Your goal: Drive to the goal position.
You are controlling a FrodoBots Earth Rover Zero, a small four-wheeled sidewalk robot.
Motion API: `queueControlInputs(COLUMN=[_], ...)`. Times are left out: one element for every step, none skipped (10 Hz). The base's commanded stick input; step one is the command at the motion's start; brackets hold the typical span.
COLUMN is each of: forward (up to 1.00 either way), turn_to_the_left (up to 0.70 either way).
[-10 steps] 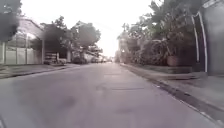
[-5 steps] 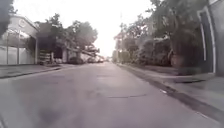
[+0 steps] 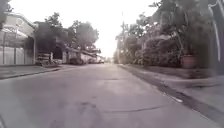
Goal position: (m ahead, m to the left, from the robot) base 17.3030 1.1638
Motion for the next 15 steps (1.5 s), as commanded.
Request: queueControlInputs(forward=[1.0,1.0,1.0,1.0,1.0,1.0,1.0,1.0,1.0,1.0,1.0,1.0,1.0,1.0,1.0], turn_to_the_left=[0.0,0.0,0.0,0.0,0.0,0.0,0.0,0.0,0.0,0.0,0.0,0.0,0.0,0.0,0.0])
